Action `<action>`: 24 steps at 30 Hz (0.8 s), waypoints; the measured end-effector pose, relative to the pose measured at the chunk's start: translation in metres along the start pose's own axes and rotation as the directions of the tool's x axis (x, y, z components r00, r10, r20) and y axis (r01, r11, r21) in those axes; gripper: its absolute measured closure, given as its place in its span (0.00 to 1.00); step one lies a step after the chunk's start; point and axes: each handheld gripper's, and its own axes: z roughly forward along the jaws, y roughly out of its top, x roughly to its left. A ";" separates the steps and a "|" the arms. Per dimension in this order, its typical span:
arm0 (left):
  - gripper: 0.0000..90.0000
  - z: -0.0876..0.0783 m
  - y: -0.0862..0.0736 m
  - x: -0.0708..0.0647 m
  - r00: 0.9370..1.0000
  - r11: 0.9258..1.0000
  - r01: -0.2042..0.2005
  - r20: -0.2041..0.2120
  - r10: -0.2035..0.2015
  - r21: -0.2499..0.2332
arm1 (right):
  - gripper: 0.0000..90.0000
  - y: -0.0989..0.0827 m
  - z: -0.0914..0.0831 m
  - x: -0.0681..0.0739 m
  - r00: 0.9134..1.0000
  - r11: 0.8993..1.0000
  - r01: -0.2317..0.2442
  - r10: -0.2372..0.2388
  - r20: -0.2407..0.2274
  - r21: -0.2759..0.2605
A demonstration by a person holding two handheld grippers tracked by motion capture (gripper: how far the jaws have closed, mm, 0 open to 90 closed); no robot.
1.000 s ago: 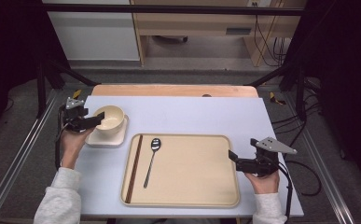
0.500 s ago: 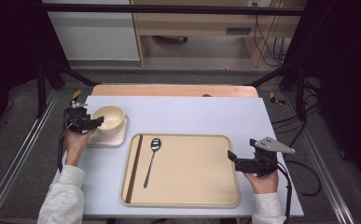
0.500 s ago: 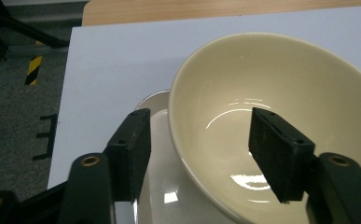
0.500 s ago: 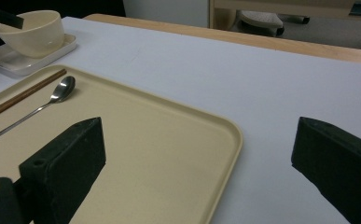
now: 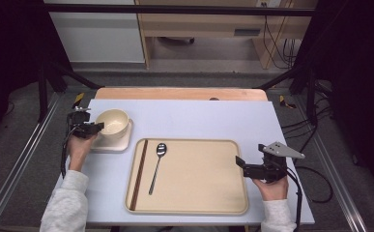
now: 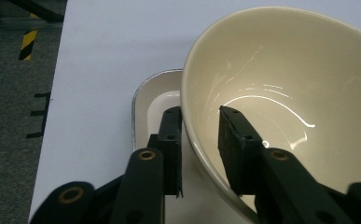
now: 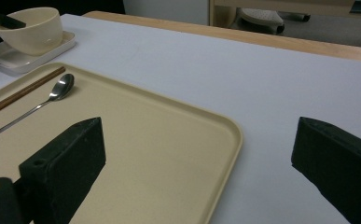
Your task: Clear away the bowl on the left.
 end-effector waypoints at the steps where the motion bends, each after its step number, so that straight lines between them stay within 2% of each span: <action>1: 0.79 0.001 0.000 -0.001 1.000 1.000 -0.004 -0.010 0.004 0.002 | 0.04 0.000 0.000 0.000 1.000 1.000 0.000 0.000 0.000 -0.001; 9: 0.87 0.002 0.001 0.003 0.998 0.999 0.053 -0.023 -0.053 0.008 | 0.04 0.000 0.000 0.000 1.000 1.000 0.000 0.000 0.000 -0.001; 11: 0.89 0.002 0.002 0.003 0.997 0.998 0.063 -0.037 -0.062 0.009 | 0.04 0.000 0.001 0.000 1.000 1.000 -0.001 0.001 0.001 0.000; 18: 0.91 0.000 0.001 0.008 0.994 0.994 0.112 -0.007 -0.112 0.003 | 0.04 0.000 0.001 0.000 1.000 1.000 -0.002 0.002 0.001 0.001; 24: 0.92 -0.006 0.003 0.003 0.996 0.995 0.089 -0.023 -0.090 -0.034 | 0.04 0.000 0.001 0.000 1.000 1.000 -0.003 0.003 0.001 0.000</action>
